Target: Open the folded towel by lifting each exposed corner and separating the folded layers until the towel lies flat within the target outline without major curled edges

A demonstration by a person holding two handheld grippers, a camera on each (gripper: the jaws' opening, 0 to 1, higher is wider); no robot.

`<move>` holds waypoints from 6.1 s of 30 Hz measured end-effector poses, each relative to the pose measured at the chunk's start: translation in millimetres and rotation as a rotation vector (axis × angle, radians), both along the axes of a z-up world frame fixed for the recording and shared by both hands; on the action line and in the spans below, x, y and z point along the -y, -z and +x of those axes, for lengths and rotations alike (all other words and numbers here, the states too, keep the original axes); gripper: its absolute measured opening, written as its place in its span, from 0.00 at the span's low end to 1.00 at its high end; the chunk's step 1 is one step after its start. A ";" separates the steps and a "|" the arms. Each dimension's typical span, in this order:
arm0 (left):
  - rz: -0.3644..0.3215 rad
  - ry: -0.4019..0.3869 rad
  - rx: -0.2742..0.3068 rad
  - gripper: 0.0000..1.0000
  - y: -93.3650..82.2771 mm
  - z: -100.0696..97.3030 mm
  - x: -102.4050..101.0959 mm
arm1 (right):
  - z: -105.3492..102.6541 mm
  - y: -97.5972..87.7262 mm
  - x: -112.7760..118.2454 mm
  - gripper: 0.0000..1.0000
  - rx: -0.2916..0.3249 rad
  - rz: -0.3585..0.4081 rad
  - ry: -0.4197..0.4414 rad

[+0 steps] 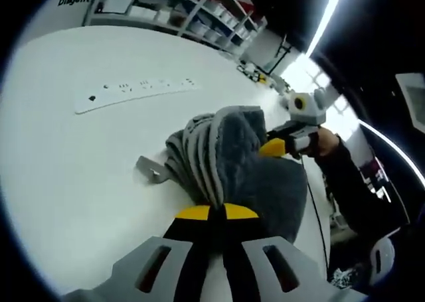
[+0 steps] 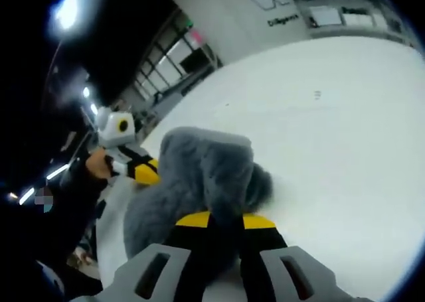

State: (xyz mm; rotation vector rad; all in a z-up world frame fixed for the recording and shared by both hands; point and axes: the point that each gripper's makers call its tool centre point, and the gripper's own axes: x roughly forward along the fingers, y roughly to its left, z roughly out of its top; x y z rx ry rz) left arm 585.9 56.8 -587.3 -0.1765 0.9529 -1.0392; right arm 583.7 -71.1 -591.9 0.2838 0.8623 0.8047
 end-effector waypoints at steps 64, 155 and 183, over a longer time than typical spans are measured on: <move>-0.013 -0.045 0.222 0.02 -9.7 -43.3 -26.6 | -37.0 -10.1 -25.4 0.11 0.145 0.023 -0.051; 0.039 -0.181 0.489 0.91 -67.4 11.6 -59.6 | -3.1 -127.2 -4.4 0.87 0.518 -0.103 -0.107; -0.033 -0.040 0.366 0.67 -53.1 16.8 -35.5 | 21.5 -87.2 -4.2 0.71 0.400 -0.118 -0.129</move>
